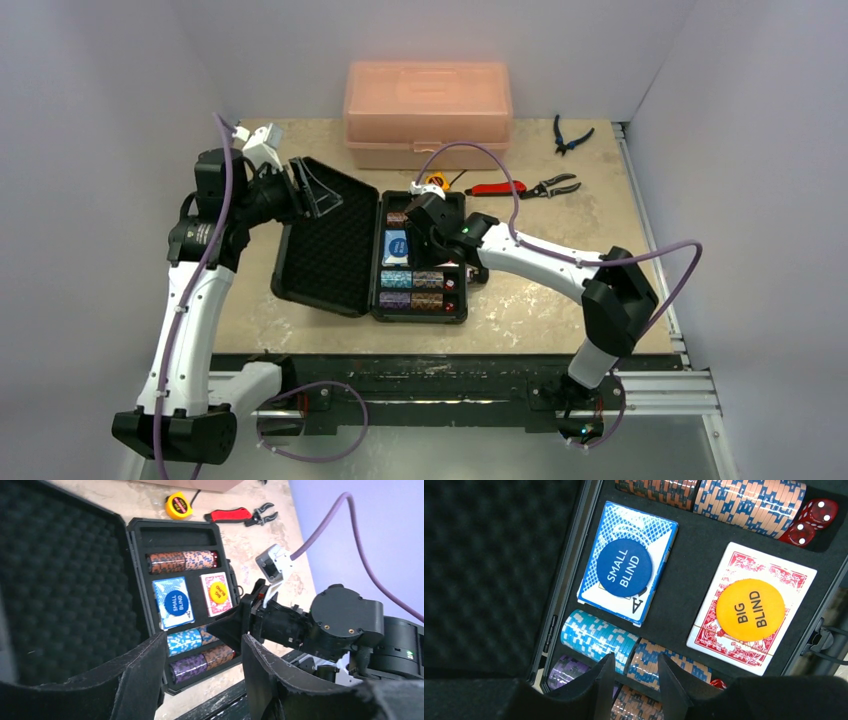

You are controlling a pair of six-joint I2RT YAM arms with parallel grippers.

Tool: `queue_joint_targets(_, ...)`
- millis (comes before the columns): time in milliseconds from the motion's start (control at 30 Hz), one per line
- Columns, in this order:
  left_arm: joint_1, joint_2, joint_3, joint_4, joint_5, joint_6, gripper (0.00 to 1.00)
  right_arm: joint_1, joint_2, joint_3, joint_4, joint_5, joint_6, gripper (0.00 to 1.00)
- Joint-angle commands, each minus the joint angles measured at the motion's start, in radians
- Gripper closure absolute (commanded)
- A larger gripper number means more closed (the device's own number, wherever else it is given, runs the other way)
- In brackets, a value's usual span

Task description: Pack up texas hold em set

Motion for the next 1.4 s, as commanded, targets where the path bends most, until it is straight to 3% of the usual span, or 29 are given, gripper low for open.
queue_joint_targets(0,-0.021,-0.002,0.02,0.069,0.051,-0.042,0.44,-0.007,-0.051,-0.005,0.035,-0.001,-0.013,0.59)
queue_joint_targets(167,-0.028,-0.006,0.039,0.022,-0.011,0.004,0.44,-0.009,-0.061,-0.01,0.039,-0.01,-0.015,0.6)
queue_joint_targets(367,-0.023,-0.015,0.141,-0.176,-0.424,0.099,0.48,-0.013,-0.08,-0.023,0.036,-0.002,-0.023,0.6)
queue_joint_targets(433,0.009,-0.002,0.152,-0.207,-0.488,0.111,0.5,-0.015,-0.086,-0.029,0.033,-0.001,-0.025,0.6)
queue_joint_targets(567,0.183,0.011,0.109,-0.206,-0.463,0.085,0.54,-0.021,-0.113,-0.049,0.029,0.007,-0.03,0.61)
queue_joint_targets(667,0.228,0.033,0.062,-0.189,-0.494,0.083,0.55,-0.034,-0.135,-0.066,0.018,0.024,-0.036,0.61)
queue_joint_targets(867,0.256,0.137,-0.036,-0.154,-0.466,0.089,0.62,-0.116,-0.219,-0.164,0.024,0.047,-0.057,0.61)
queue_joint_targets(1200,0.274,0.253,-0.133,-0.069,-0.258,0.064,0.71,-0.2,-0.301,-0.315,-0.039,0.225,-0.03,0.62)
queue_joint_targets(1367,0.247,0.256,-0.163,-0.017,-0.142,0.068,0.72,-0.218,-0.272,-0.363,-0.024,0.238,-0.014,0.65)
